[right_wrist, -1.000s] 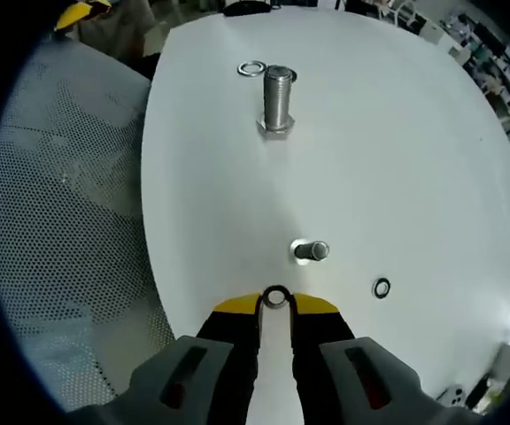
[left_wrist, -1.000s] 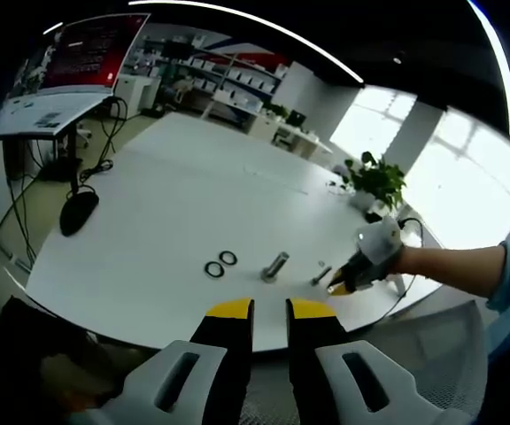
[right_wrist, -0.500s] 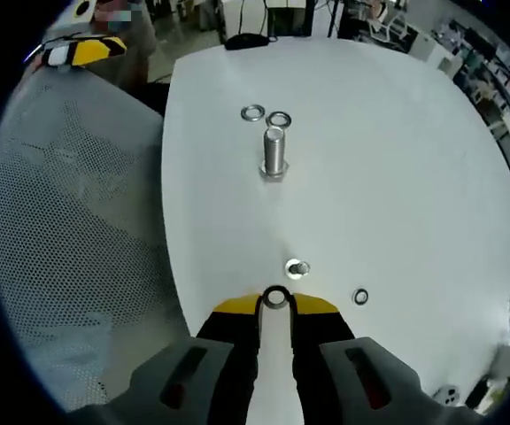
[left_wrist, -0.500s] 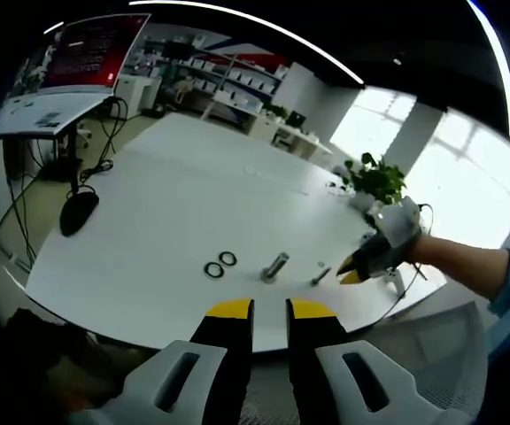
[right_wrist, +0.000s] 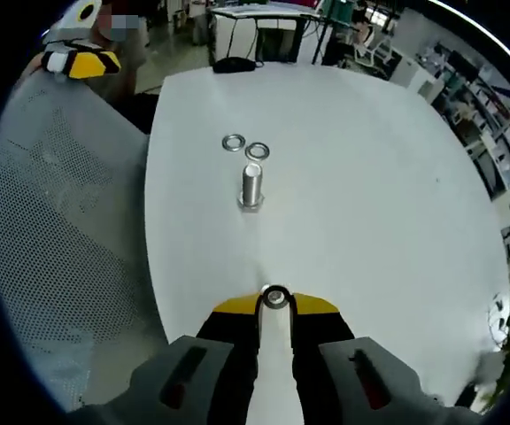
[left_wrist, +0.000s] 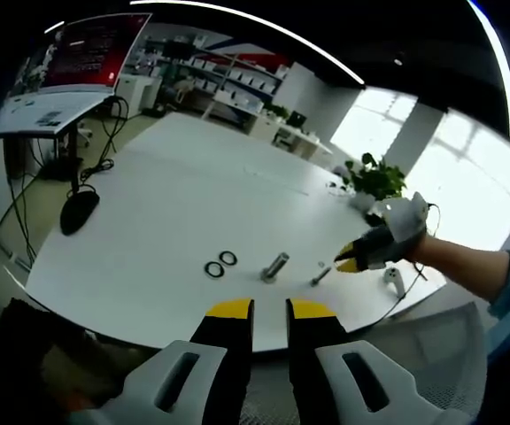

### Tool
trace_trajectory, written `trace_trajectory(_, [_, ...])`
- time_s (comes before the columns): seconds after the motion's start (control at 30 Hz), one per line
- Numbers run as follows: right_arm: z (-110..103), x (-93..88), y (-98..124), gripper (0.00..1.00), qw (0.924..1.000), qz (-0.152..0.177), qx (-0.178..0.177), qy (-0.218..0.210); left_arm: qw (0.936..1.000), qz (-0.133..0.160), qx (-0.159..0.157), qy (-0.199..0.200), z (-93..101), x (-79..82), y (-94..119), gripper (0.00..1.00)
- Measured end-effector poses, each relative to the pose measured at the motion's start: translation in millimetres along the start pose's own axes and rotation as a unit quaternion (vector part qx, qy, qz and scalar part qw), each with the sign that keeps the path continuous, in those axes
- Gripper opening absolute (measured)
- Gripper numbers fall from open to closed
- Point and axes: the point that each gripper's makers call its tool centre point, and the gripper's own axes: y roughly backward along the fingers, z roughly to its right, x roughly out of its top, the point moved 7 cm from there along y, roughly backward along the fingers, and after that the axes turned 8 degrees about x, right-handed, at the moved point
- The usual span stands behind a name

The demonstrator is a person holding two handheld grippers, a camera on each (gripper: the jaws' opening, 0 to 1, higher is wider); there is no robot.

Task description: Place the washer onto the threaded stud by aligning its center hole with the stud, sliding it down to the base, and recovering from edge contact or off-axis alignment until the washer reaches the visible bottom stop.

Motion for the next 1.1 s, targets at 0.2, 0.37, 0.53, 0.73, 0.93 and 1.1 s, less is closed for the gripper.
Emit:
trace_trajectory(0.2, [0.7, -2.1, -5.1, 0.14, 0.9999, -0.009, 0.002, 0.004, 1.0, 0.0, 0.0, -0.001, -0.4, 0.3, -0.3, 0.12])
trace_trajectory(0.37, [2.4, -2.5, -9.7, 0.14, 0.9998, -0.016, 0.008, 0.001, 1.0, 0.001, 0.0, -0.001, -0.2, 0.3, -0.2, 0.12])
trace_trajectory(0.53, [4.6, -1.1, -13.3, 0.14, 0.9996, -0.027, 0.008, 0.009, 1.0, 0.001, 0.0, -0.001, 0.1, 0.4, 0.0, 0.12])
trace_trajectory(0.73, [5.9, -1.3, -17.9, 0.14, 0.999, -0.041, 0.014, 0.013, 1.0, 0.002, 0.001, -0.003, 0.0, 0.5, 0.0, 0.12])
trace_trajectory(0.93, [4.2, -1.9, -22.5, 0.14, 0.9983, -0.052, 0.024, 0.014, 1.0, 0.004, 0.001, 0.0, -0.1, 0.9, 0.1, 0.12])
trace_trajectory(1.1, [3.3, -3.3, -28.1, 0.14, 0.9977, -0.059, 0.028, 0.017, 1.0, 0.004, 0.001, 0.0, -0.2, 0.7, 0.1, 0.12])
